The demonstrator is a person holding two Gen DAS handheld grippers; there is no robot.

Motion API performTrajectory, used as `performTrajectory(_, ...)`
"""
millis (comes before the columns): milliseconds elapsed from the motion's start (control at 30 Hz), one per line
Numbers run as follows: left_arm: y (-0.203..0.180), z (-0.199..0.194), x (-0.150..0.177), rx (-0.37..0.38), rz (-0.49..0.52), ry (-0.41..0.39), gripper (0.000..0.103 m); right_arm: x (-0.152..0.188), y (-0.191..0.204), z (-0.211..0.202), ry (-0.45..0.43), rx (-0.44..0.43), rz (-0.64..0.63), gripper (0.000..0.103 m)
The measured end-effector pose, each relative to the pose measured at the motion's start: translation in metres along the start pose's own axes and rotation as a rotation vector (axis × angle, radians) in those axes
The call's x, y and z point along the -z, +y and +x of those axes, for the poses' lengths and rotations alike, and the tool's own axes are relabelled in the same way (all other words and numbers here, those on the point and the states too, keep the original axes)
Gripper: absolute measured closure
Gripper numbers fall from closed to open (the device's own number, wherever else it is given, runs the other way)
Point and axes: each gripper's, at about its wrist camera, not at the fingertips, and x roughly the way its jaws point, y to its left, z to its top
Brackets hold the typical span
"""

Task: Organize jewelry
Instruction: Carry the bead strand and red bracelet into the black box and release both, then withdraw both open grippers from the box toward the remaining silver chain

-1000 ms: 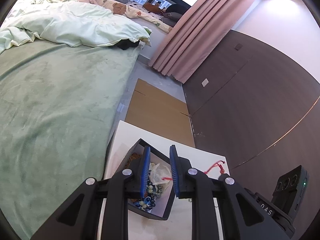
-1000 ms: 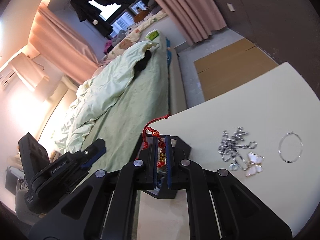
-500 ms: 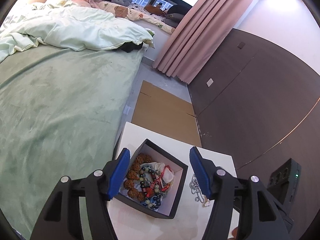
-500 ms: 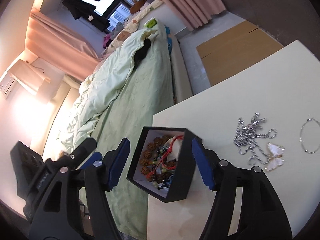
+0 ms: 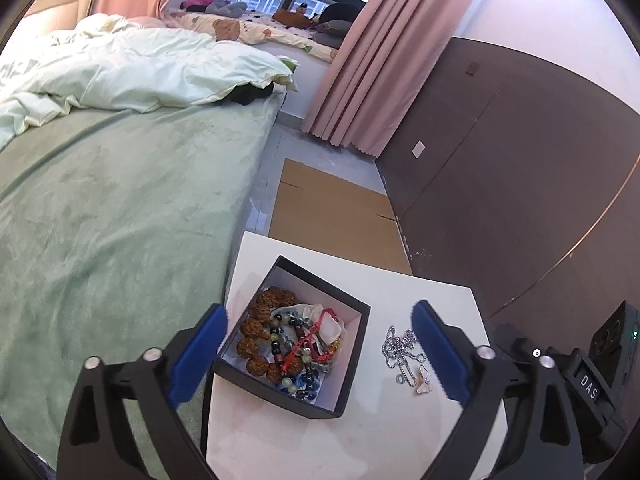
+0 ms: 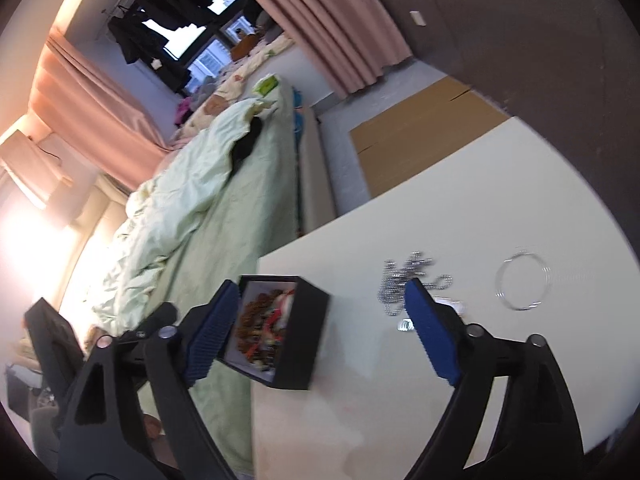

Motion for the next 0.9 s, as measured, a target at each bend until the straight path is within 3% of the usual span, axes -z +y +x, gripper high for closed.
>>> performTrajectory(333, -0.030, 0.004, 0.015, 0.014, 0.091, 0.013, 0.008, -0.006, -0.027, -0.025, -0.020, 0.042, -0.034, 0.005)
performTrajectory(533, -0.050, 0.010, 0.026, 0.054, 0.148, 0.039, 0.009, -0.006, -0.041, -0.023, 0.046, 0.078, -0.074, 0.005)
performTrajectory(700, -0.063, 0.022, 0.036, 0.084, 0.181, 0.089, 0.021, -0.003, -0.048, -0.027, 0.062, 0.118, -0.104, 0.005)
performTrajectory(900, -0.072, 0.050, 0.047, 0.141, 0.154, 0.203, 0.046, -0.006, -0.073, -0.021, 0.112, 0.139, -0.013, 0.008)
